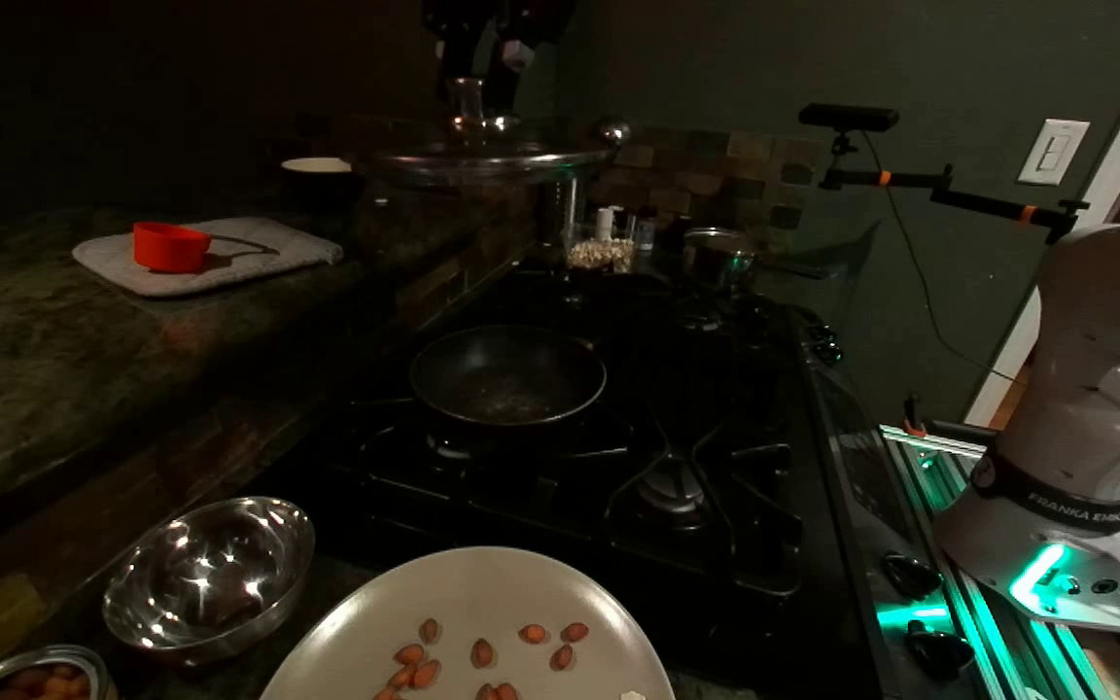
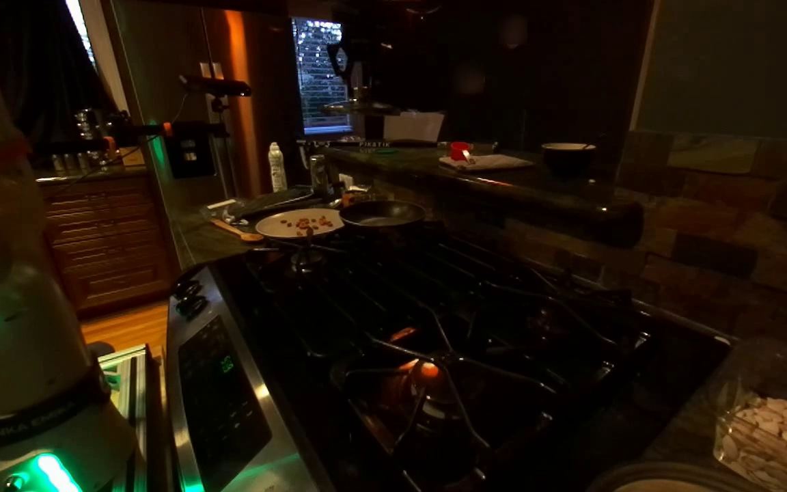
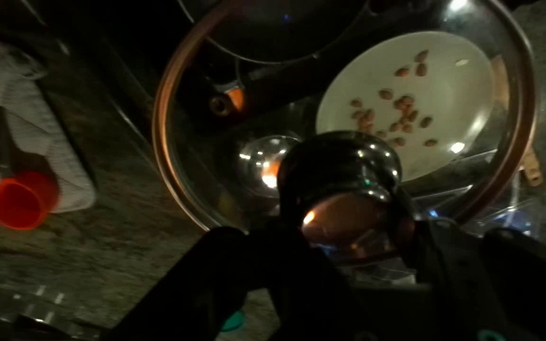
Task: Put the lid on the pan
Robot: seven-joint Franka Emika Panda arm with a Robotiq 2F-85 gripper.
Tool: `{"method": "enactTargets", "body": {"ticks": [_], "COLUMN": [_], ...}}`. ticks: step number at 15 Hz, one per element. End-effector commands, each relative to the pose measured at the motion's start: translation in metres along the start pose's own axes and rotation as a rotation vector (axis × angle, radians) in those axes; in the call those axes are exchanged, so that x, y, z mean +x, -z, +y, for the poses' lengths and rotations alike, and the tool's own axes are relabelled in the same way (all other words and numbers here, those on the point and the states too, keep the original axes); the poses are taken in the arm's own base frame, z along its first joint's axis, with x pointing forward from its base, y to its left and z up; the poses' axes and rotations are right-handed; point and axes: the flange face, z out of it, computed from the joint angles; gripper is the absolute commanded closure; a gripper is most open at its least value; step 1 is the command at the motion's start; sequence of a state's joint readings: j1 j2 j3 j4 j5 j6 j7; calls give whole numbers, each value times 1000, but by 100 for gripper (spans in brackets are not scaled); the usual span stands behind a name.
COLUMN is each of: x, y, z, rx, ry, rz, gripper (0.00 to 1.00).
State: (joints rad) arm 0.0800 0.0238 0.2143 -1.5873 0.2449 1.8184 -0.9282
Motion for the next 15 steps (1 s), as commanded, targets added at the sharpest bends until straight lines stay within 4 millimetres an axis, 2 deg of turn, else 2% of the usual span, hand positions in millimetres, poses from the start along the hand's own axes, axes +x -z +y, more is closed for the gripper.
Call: {"method": "enactTargets", "body": {"ticks": [1,5,7,9,10,11,15], "x": [5,28,32,29,34,33,33], "y": [-17,-52,-64,-69,-71,-73,-77], "z": [-53,-89,-91,-83,-88,-87,-85], "rx": [123,244,265,244,247,249,254], "ry": [154,338,381,364,355,352,350], "rz": [30,54,45,37,24,21,19], "gripper": [77,77,77,77,77,52,52]}}
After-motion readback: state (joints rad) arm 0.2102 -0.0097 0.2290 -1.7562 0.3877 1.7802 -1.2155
